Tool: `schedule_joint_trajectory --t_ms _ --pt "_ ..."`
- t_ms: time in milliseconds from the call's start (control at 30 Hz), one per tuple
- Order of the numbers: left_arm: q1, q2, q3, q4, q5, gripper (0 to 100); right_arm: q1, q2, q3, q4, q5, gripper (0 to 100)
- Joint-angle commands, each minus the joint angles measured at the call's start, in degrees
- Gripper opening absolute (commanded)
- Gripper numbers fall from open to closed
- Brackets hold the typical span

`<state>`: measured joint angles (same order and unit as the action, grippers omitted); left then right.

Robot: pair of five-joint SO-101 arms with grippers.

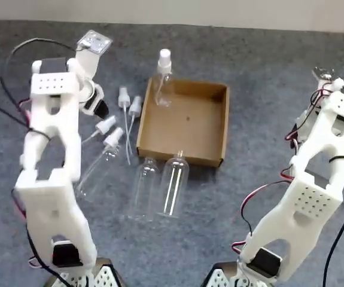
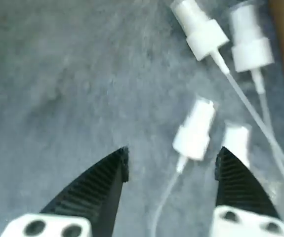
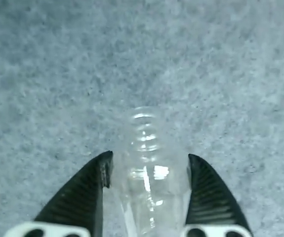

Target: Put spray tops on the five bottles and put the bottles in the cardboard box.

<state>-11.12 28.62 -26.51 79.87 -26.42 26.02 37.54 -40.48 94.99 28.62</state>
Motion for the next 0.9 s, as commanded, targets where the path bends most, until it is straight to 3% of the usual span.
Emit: schedule_joint_trajectory --t_ms 0,267,467,567,867 --pt "1.01 15.96 -25.27 8.00 -4.04 23 0.75 -0.75 -2.68 0.57 0.62 13.8" --pt "3.03 36.26 -49.54 17.14 -4.92 22 0.57 6.46 -3.30 0.57 0.70 13.8" --pt "2.77 44.26 -58.15 20.48 -4.84 8 0.66 8.57 -3.30 0.66 0.70 14.2" --pt "1.36 43.38 -59.12 20.66 -4.48 0 0.66 8.40 -3.30 0.66 0.70 14.3" --pt "-3.47 30.37 -57.45 21.27 1.76 0 0.40 8.31 -3.30 2.77 0.79 26.2"
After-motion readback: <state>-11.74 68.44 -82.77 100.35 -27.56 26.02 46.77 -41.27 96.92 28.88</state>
